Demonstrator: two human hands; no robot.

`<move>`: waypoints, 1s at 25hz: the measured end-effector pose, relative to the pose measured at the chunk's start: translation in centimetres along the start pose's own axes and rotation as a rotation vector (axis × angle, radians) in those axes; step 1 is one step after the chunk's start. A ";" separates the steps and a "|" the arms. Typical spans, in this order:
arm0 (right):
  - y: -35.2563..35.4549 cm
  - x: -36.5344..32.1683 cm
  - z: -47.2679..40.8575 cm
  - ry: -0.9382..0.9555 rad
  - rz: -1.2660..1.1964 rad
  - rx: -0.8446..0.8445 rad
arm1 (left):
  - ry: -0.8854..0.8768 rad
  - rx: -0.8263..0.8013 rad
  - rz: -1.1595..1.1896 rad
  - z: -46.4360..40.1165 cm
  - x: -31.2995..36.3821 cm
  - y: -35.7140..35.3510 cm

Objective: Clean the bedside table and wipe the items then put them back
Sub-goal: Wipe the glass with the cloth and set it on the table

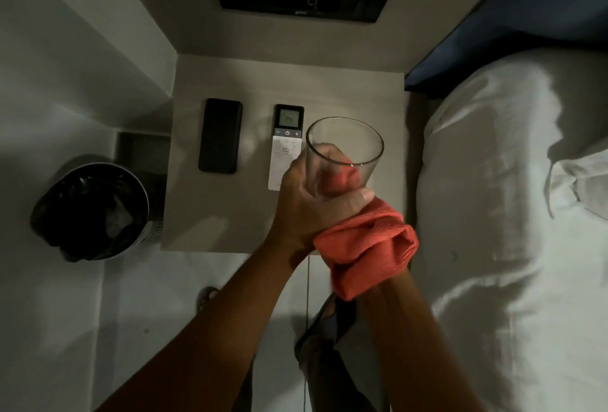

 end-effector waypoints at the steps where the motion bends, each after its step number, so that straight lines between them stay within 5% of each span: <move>1: 0.6 -0.4 0.4 0.014 0.056 0.046 | -0.008 0.017 -0.032 0.0 -0.3 -0.1; 6: 0.0 2.4 2.1 -0.159 -0.051 0.051 | -0.029 0.181 -0.070 -1.2 -0.5 1.3; 9: 1.7 -0.6 1.5 -0.004 -0.024 0.124 | -0.009 0.090 -0.040 -0.2 -1.5 -0.5; 15: 1.2 -9.1 1.0 0.496 0.552 0.191 | 0.101 -0.059 -0.111 0.8 -5.3 -2.3; 22: 7.0 -5.6 0.5 0.506 0.637 0.116 | 0.019 0.106 -0.269 -5.8 -4.8 -1.7; 25: 9.1 -5.1 -0.8 0.452 0.562 0.167 | -0.085 0.033 -0.416 -9.6 -3.8 -3.4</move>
Point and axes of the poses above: each hand's wrist, its own z-axis away from the middle knuckle, its own y-axis out of the back of the hand, x = y × z, the point moved 10 cm from there along -z, towards the middle knuckle, and after that the axes turned 1 degree about -y, right-handed, at the moved point
